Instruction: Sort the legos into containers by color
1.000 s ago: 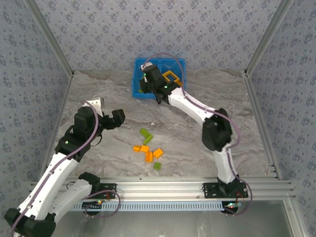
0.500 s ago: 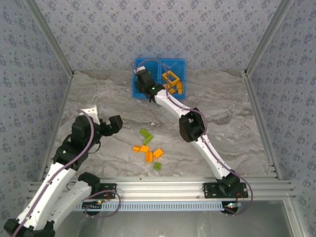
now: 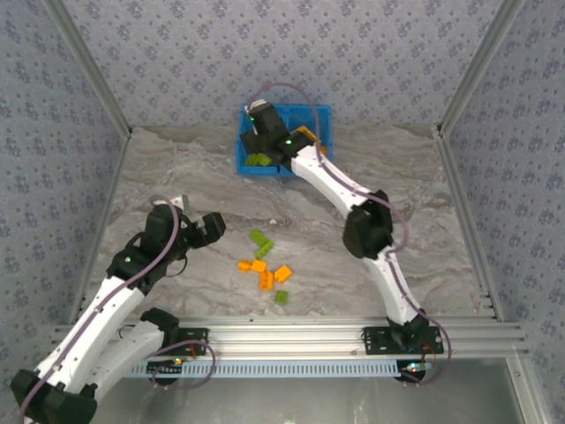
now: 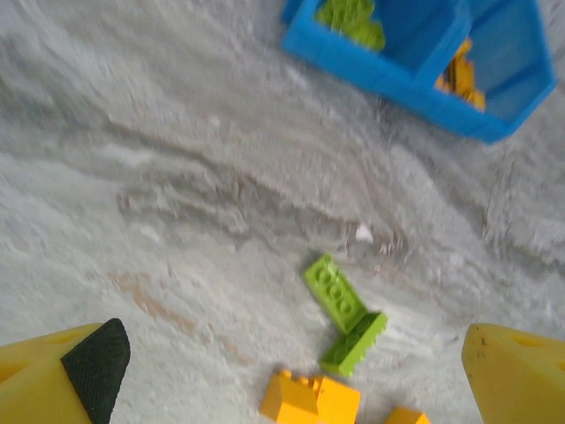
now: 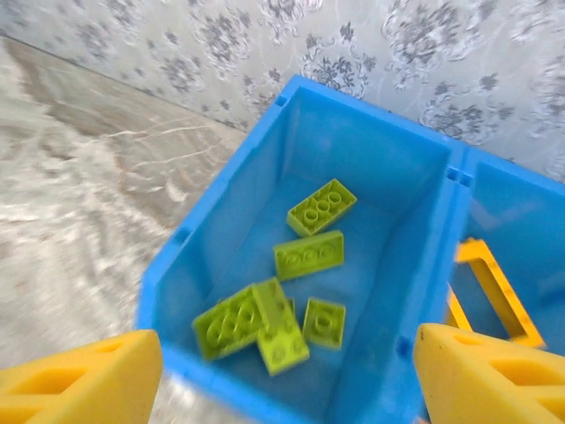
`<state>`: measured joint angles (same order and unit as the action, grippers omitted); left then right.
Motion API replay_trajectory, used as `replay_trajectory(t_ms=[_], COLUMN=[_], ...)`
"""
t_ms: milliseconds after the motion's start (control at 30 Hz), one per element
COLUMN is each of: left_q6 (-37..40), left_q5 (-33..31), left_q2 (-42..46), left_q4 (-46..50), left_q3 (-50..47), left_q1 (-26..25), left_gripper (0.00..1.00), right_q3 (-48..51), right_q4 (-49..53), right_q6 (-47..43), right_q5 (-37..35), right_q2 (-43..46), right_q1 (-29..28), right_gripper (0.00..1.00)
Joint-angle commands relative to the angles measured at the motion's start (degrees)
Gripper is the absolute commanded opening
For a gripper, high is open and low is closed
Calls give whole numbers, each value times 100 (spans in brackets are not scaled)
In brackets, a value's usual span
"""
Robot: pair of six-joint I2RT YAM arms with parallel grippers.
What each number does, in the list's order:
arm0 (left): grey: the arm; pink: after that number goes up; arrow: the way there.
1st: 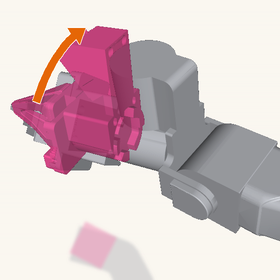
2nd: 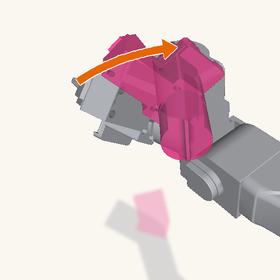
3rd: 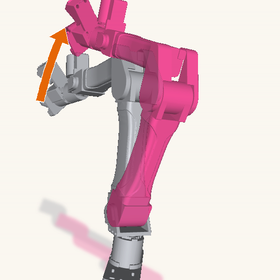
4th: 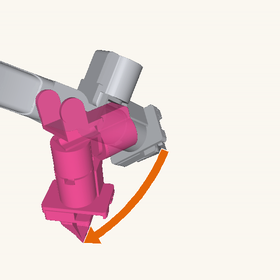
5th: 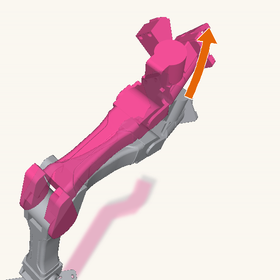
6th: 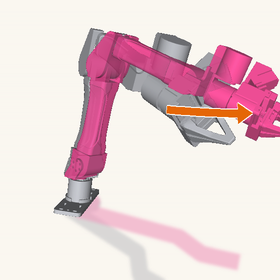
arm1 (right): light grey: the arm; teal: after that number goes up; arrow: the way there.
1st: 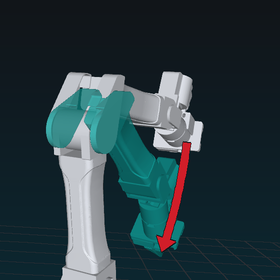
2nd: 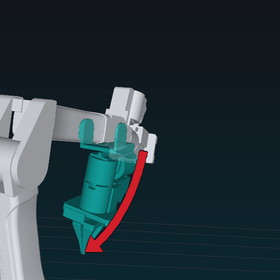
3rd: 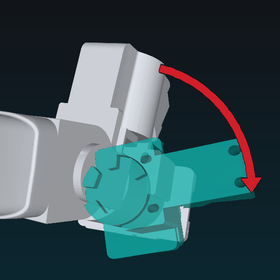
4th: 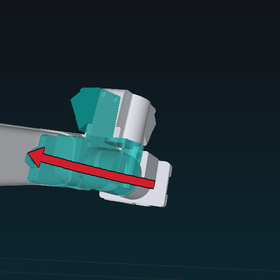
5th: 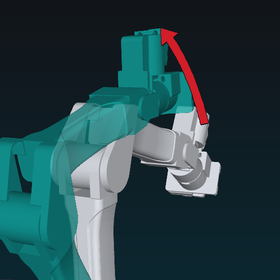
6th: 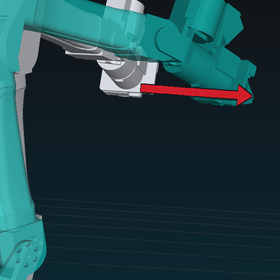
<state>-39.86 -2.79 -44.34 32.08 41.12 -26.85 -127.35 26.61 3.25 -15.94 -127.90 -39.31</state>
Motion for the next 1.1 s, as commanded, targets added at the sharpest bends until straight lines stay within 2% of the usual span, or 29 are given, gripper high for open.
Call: replay_trajectory(t_ms=[0, 100, 200, 400, 667, 933, 1067], left_q6=[-564, -1079, -1532, -1306, -701, -512, -487], left_q5=[167, 187, 411, 350, 45, -98, -214], left_q2=[-404, -920, -1458, -2548, -3305, -3528, -3606], left_q4=[436, 596, 470, 120, -366, -765, -845], left_q3=[-53, -37, -95, -142, -155, -260, -254], left_q1=[-427, -825, -1119, -1664, -1735, -1736, -1731], left_gripper=[99, 98, 97, 89, 61, 59, 49], right_q3=[1483, 2948, 3985, 5213, 5485, 5434, 5429], right_q4=[-427, -806, -928, -850, -762, -821, -799], right_q6=[310, 484, 731, 1148, 1178, 1204, 1239], right_q5=[686, 935, 1026, 1065, 1152, 1267, 1280], right_q2=[1626, 2699, 3403, 4146, 4100, 3938, 3890], right_q1=[55, 60, 52, 46, 39, 37, 29], right_gripper=[81, 85, 87, 88, 89, 89, 89])
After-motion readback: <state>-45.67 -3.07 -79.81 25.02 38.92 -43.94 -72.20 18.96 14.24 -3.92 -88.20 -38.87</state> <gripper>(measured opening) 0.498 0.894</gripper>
